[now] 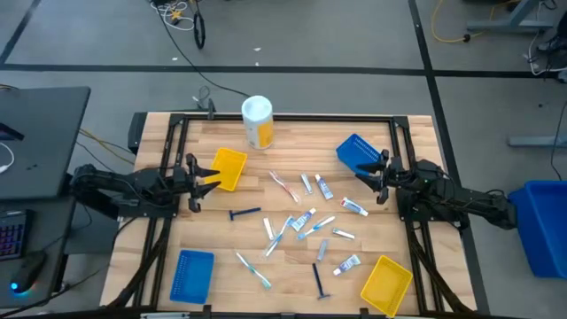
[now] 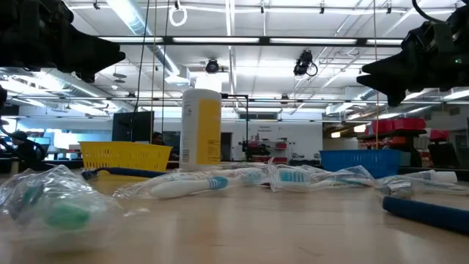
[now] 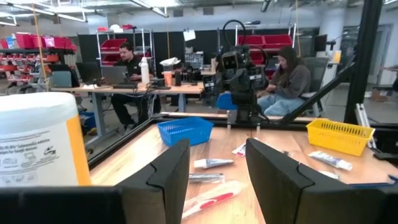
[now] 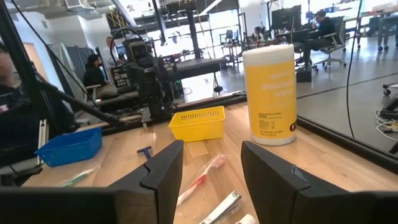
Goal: Pick & Place Travel size toiletries
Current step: Put the blue razor into the bottom blue bin
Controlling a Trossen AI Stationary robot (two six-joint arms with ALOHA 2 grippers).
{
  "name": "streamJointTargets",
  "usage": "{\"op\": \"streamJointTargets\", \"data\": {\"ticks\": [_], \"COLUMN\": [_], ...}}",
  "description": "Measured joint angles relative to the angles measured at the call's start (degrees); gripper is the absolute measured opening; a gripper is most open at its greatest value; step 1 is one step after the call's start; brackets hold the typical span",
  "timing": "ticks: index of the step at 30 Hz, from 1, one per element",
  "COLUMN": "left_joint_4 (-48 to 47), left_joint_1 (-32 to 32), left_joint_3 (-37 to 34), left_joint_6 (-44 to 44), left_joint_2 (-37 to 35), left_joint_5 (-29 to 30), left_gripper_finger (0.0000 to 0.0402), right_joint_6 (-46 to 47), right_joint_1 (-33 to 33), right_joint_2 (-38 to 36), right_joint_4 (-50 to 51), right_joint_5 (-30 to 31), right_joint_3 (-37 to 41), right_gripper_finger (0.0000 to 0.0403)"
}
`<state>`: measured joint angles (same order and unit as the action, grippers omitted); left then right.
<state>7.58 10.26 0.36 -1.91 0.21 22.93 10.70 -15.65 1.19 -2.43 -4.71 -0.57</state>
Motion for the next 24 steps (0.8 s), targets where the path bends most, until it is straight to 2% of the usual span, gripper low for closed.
{"op": "streamJointTargets", "data": {"ticks": [10,17,24], "left_joint_4": [6.0,7.3,7.4], "left_joint_1": [0.0,0.0,0.0], "left_joint_3": [0.0,0.0,0.0], "left_joint_6": [9.8,10.5,13.6], "left_joint_2": [0.1,0.2,3.1], "left_joint_5": [4.7,5.9,4.8], "left_gripper_finger": [0.0165,0.0165,0.0165], "right_joint_6": [0.0,0.3,8.7], "right_joint_1": [0.0,0.0,0.0], "right_joint_2": [0.0,0.0,0.0], "right_joint_4": [-3.0,-3.0,-4.6], "right_joint_5": [0.0,0.1,0.2], "right_joint_3": [0.0,0.0,0.0], "right_gripper_finger": [0.0185,0.0194,0.0194]}}
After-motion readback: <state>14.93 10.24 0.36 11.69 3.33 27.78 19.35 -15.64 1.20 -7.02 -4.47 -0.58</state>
